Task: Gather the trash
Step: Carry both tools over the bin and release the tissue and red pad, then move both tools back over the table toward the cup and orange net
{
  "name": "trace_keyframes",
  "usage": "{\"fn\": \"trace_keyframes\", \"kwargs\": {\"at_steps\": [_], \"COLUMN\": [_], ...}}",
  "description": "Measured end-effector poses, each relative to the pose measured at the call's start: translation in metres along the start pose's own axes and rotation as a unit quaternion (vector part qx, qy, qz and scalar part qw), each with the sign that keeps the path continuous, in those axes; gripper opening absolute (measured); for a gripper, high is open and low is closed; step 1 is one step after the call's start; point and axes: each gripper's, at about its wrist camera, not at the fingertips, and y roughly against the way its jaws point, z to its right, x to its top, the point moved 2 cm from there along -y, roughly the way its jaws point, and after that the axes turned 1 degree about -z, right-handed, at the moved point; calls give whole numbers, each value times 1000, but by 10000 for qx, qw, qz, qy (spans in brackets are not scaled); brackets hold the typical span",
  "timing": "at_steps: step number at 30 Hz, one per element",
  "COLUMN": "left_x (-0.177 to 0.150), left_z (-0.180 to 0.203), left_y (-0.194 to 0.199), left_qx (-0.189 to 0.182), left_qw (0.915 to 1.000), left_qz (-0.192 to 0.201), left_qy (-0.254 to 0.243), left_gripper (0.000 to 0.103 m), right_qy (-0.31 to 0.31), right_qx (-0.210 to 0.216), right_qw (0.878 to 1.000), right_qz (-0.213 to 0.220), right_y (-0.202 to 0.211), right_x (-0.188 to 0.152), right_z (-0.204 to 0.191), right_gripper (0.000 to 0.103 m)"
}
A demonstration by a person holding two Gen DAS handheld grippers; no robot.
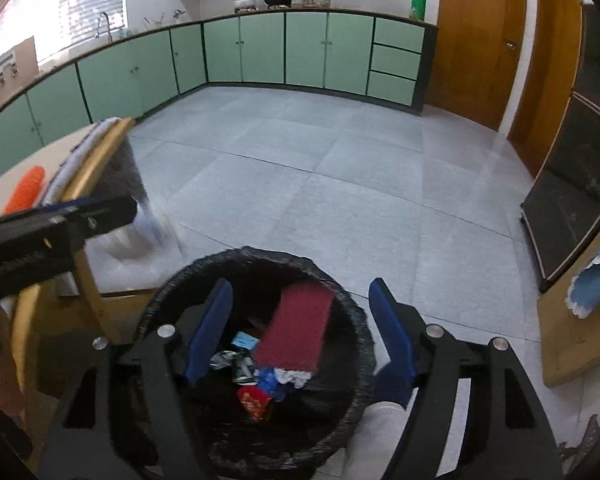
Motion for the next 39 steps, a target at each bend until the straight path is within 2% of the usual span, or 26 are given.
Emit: {"fn": "trace_keyframes", "kwargs": {"at_steps": [5,9,14,16,20,23,27,32,39], "left_x": [2,5,2,-3,-16,-29,-45,-65,-78], "left_z": [0,-13,-40,-57,-100,-141,-185,-233,-268], "left_y": [7,33,85,110,152,184,210,230,234], "left_qx": [-13,97,536,844,1360,1837,2297,2624,2867], "left_qw": [9999,9993,9944,9901,9803,9691,9570,9456,9363], "left_qz": [100,359,882,1090,1328,1474,1500,1438,1360], "left_qy": [-42,80,226,263,544,736,946,1276,1508], "left_gripper": [60,62,71,72,73,75,76,76,76], "right_qy": [-194,-319,-541,-555,-406,-246,23,328,710], "right_qx": [-173,-167,186,337,666,921,1229,1496,1545], "right_qw": [9997,9991,9964,9950,9917,9891,9853,9810,9785], "right_qz": [16,227,623,760,1021,1125,1190,1191,1169], "right_y": [2,18,48,57,76,85,91,89,78], "right_x": [-2,2,18,24,36,42,51,56,64], "right_z": [12,10,-9,-21,-63,-98,-148,-204,-265], "right_gripper": [81,91,96,96,96,96,96,96,96]}}
